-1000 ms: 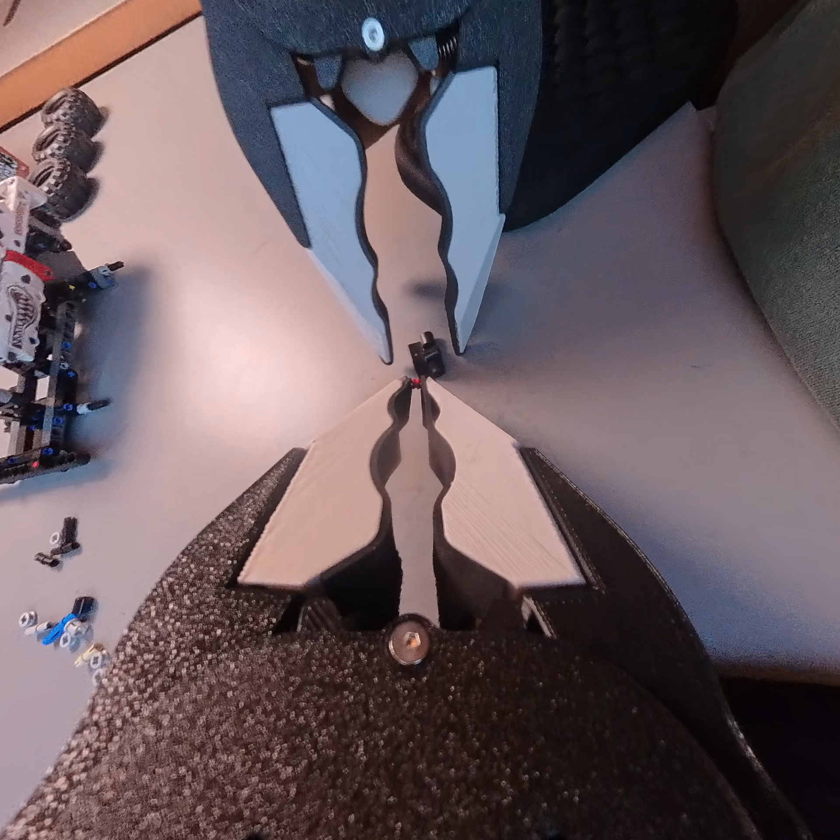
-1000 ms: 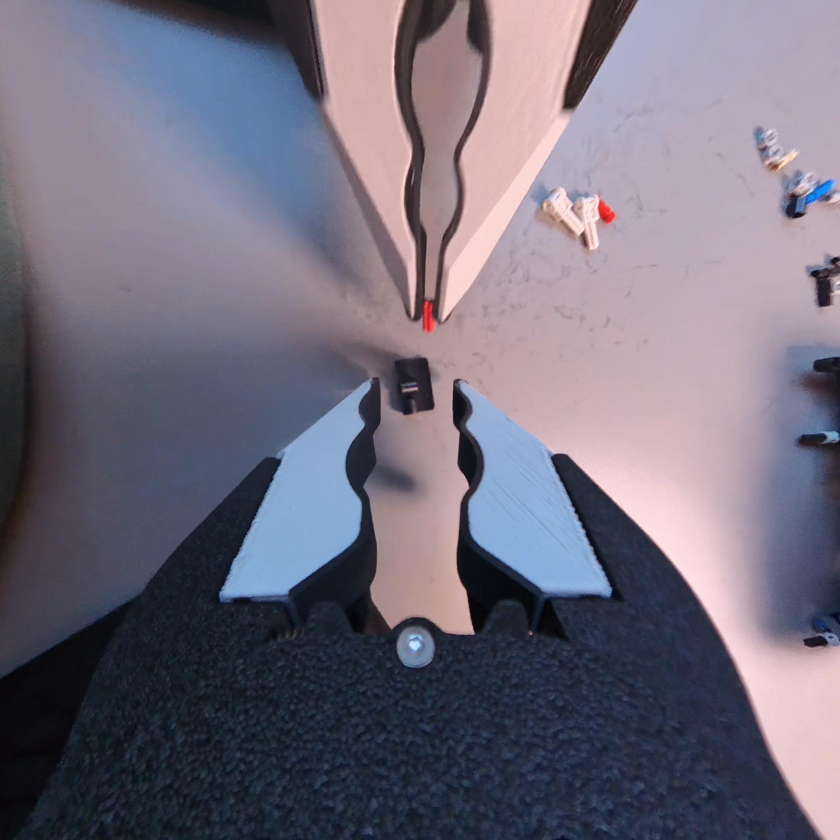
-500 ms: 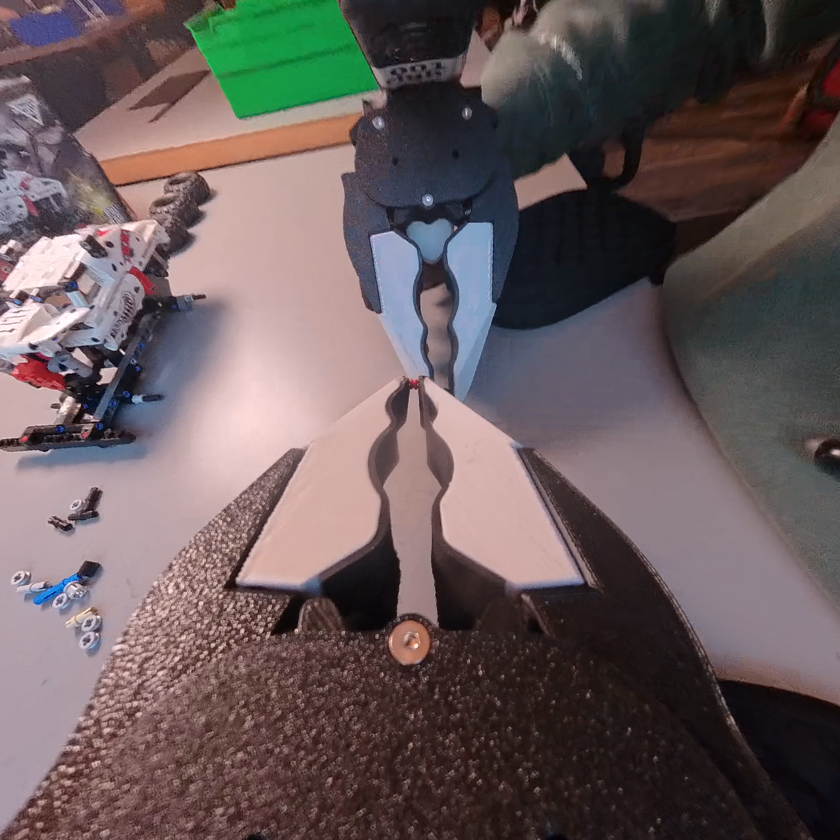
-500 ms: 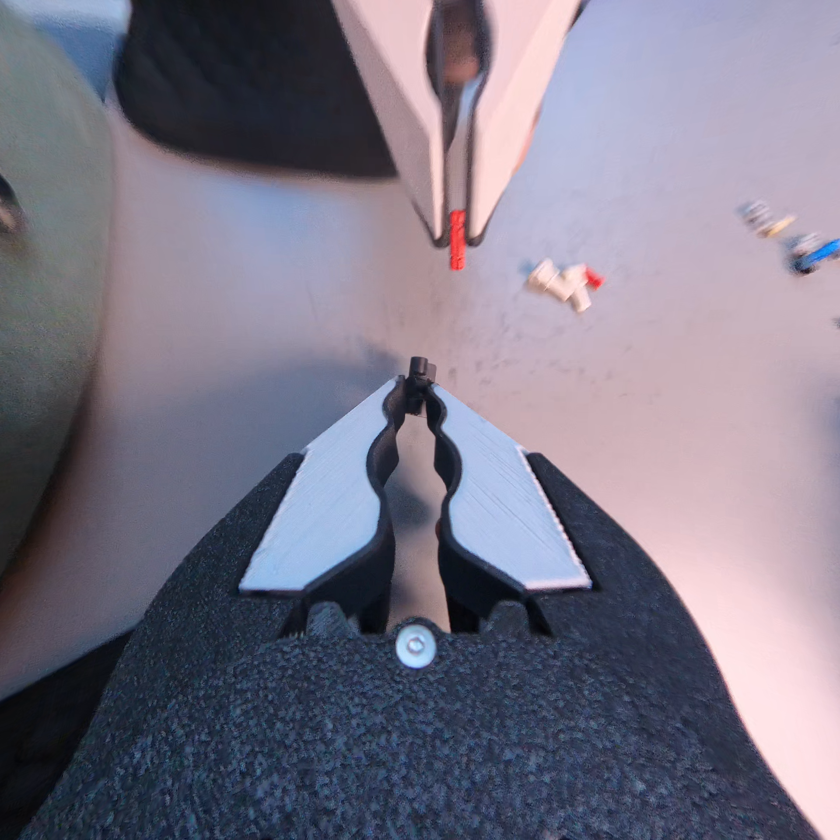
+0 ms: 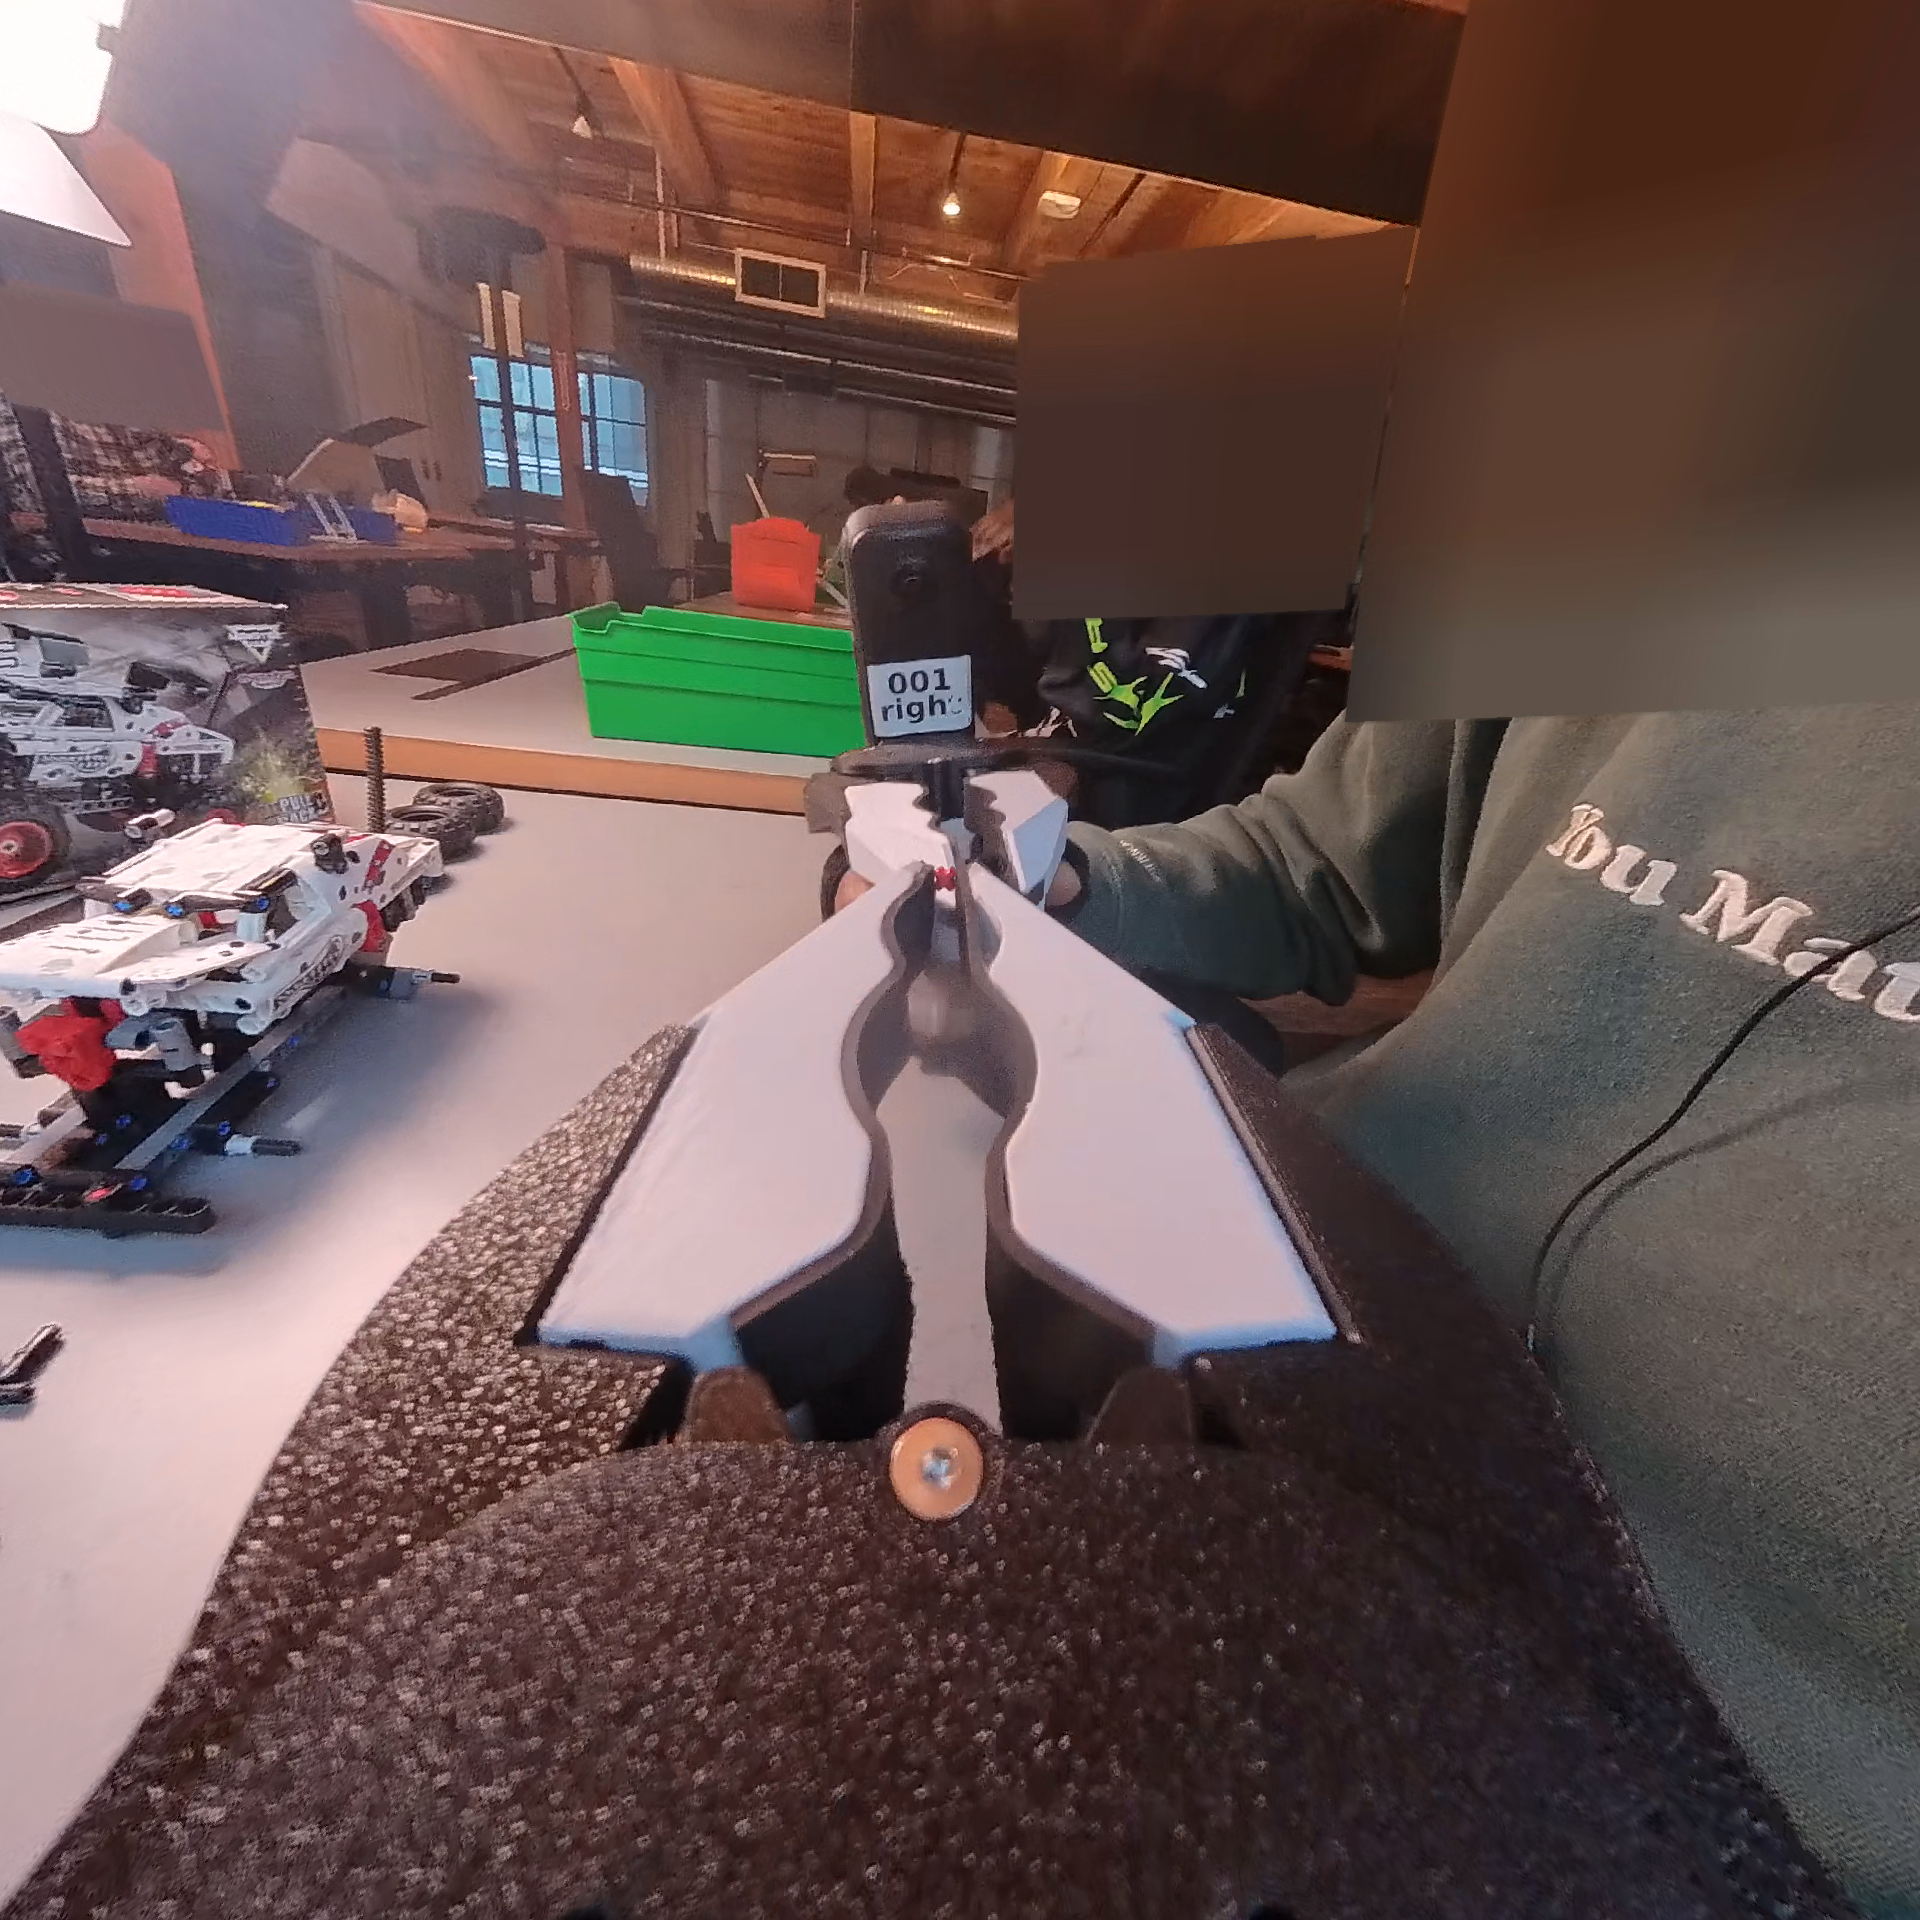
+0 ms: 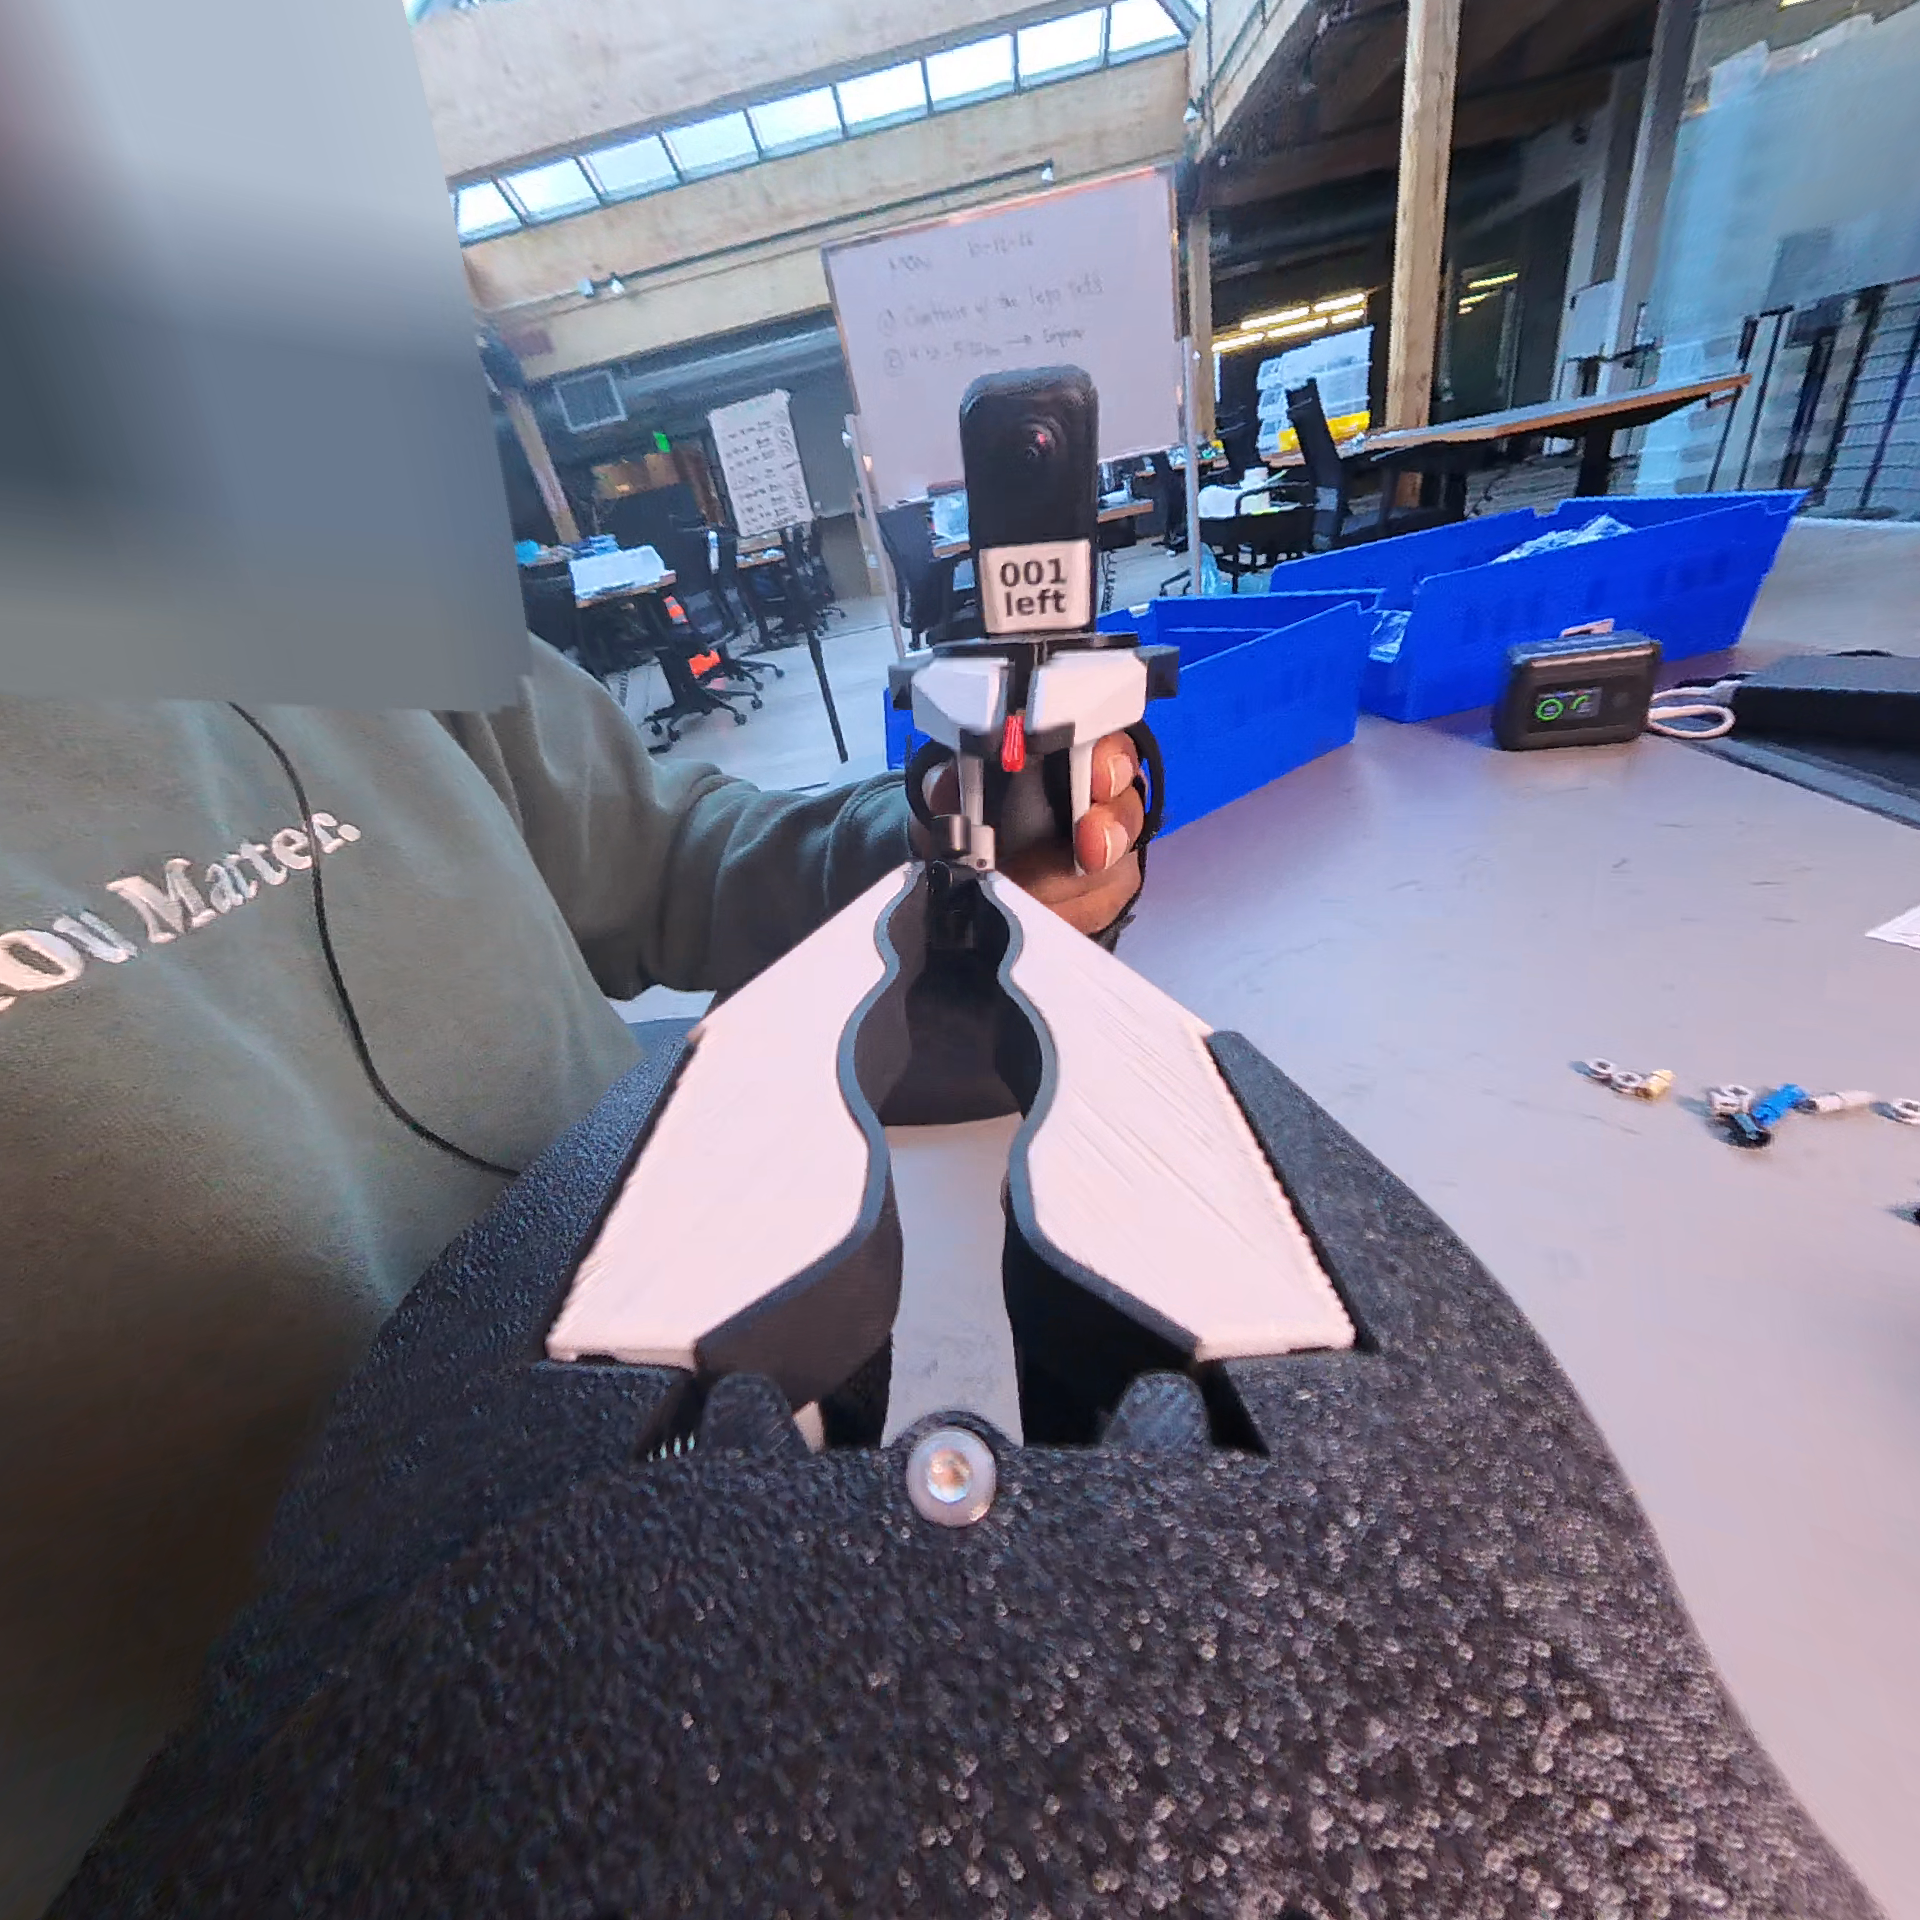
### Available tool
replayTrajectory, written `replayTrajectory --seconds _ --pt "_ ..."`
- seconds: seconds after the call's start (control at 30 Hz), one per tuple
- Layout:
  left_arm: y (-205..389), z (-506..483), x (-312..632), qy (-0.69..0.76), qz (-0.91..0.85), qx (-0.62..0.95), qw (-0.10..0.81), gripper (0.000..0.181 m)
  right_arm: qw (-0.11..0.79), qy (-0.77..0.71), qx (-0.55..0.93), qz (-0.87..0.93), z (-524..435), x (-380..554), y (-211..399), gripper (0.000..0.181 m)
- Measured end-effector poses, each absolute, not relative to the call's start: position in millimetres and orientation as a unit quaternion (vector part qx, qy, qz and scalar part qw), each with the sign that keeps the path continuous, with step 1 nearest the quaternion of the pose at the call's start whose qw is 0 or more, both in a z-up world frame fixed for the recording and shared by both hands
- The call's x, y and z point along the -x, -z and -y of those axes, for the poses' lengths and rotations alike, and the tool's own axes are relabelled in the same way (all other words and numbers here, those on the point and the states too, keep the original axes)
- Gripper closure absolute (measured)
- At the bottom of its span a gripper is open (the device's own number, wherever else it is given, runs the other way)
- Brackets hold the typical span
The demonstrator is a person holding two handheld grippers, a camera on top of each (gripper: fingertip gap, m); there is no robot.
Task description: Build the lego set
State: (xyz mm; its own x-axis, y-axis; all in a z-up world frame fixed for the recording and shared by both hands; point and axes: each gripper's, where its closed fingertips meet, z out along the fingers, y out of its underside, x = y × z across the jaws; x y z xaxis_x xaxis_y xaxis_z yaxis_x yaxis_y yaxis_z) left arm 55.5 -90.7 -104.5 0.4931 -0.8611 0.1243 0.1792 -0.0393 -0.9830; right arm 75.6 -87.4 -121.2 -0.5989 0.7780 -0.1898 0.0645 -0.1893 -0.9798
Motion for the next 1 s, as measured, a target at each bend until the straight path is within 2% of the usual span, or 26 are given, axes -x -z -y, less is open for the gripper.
replayTrajectory --seconds 0.47,1.0 --pt "140.6 90.5 -74.1 0.367 -0.35 0.647 0.569 0.18 0.339 -0.543 0.374 0.671 84.0 -71.7 154.6 0.174" --pt "175.9 86.2 -76.1 0.233 -0.421 0.704 0.523 0.18 0.344 -0.45 0.374 0.735 82.2 -74.1 188.1 0.175"
